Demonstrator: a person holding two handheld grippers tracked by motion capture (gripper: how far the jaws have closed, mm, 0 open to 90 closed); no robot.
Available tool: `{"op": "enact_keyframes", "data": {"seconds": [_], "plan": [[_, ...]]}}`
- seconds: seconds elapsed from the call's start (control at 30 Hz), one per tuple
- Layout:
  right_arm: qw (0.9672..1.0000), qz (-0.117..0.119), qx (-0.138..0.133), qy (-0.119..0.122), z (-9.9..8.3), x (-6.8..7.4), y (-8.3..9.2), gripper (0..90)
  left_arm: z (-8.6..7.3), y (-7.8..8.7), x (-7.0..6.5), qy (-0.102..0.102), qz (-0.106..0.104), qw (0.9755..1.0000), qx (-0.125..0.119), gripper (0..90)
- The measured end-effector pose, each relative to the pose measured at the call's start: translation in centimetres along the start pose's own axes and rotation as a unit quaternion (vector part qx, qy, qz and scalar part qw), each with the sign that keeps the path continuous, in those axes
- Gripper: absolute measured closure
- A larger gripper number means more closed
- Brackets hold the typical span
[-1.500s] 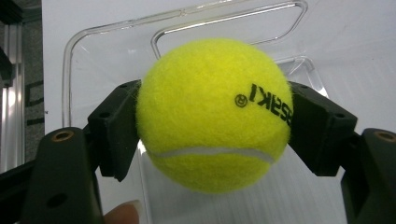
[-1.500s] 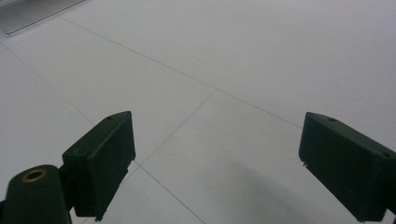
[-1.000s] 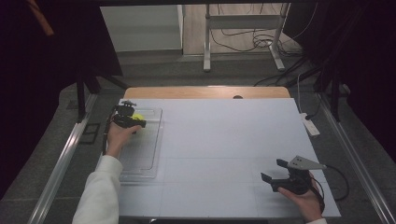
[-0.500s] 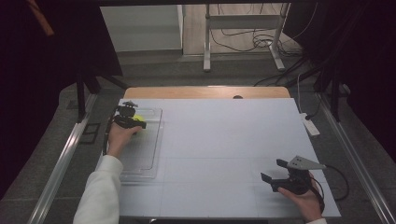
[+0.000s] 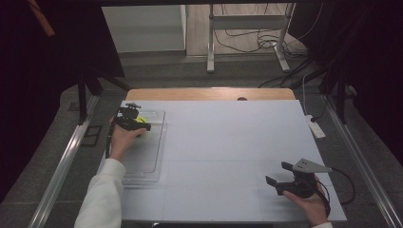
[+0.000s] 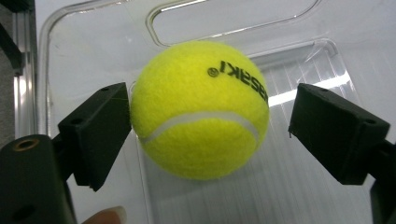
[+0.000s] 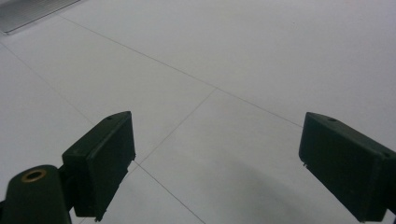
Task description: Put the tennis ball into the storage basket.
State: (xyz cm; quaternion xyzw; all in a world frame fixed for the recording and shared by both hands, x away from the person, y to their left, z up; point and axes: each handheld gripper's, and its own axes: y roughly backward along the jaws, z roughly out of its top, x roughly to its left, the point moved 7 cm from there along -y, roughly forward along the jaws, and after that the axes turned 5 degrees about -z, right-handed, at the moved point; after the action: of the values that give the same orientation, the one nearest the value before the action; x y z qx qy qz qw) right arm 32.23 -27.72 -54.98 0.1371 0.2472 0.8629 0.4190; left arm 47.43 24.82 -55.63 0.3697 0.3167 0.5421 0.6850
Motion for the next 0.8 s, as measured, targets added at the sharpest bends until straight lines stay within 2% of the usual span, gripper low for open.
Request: {"op": "enact_keyframes", "data": {"seconds": [0.17, 0.47, 0.8], "plan": [[1.0, 0.0, 0.0, 0.0, 0.0, 0.0, 0.0, 10.9, 0.1, 0.3, -0.1, 0.001, -0.005, 0.9999, -0.009, 11.4], [1.0, 0.001, 0.0, 0.0, 0.0, 0.0, 0.0, 10.9, 0.3, 1.0, -0.4, 0.004, -0.037, 0.9986, -0.038, 10.0], [1.0, 0.001, -0.001, -0.001, 0.0, 0.0, 0.0, 10.8, 0.2, 2.4, -1.3, -0.005, -0.083, 0.9935, -0.078, 10.0]]}}
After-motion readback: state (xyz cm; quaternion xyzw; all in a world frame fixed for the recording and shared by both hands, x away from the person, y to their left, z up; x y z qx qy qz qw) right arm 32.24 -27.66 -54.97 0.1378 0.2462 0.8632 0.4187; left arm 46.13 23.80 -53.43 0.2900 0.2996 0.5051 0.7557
